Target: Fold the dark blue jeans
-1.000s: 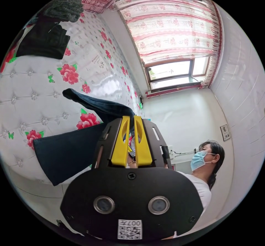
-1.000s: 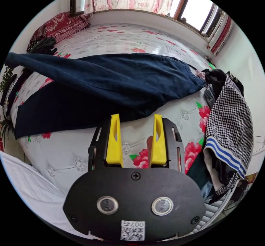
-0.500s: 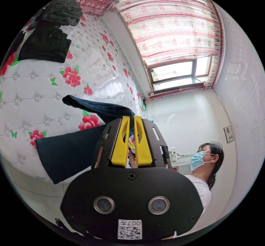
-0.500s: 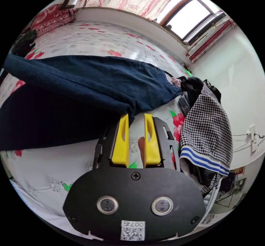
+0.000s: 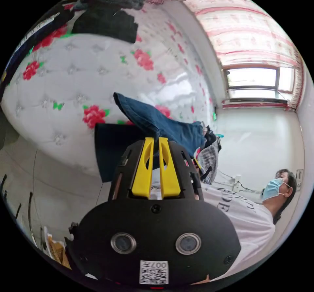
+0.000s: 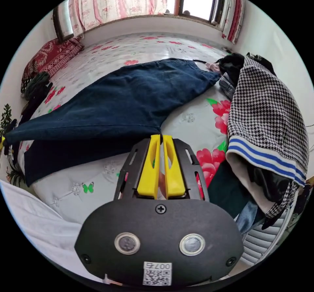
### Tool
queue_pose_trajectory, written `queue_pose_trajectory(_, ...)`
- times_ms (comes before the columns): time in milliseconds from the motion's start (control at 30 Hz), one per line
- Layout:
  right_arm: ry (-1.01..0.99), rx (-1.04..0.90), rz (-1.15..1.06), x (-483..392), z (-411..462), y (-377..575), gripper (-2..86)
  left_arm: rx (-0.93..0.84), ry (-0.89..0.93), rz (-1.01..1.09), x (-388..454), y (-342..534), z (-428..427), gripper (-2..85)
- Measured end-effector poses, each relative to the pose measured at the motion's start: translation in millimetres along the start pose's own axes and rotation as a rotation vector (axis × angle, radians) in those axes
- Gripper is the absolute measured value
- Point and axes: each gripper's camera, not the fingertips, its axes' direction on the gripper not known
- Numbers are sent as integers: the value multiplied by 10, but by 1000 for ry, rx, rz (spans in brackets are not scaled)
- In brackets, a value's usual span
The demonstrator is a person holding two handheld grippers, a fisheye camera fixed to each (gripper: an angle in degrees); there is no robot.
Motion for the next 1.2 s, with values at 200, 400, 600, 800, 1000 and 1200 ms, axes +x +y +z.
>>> queue_pose_trajectory(200,-14,-66,-7,-9,-8,-53,27,-12,54,-166,-617,442,543,1)
queue_pose_trajectory(400,199,-7,-491,-1092,-84,186,48,35,78,-72,-349,507,434,1)
queue_pose_trajectory(600,368,-141,-898,-1883,451,314,12,59,99,53,12,531,276,2)
queue_pose_trajectory(800,389,-79,-841,-1875,172,139,3,38,56,139,104,735,104,2)
queue_pose_trajectory(1000,188,-58,-696,-1678,-97,51,27,24,78,39,-273,969,311,3)
queue_pose_trajectory(1200,138,-231,-733,-1942,436,67,71,53,87,59,-237,942,270,3)
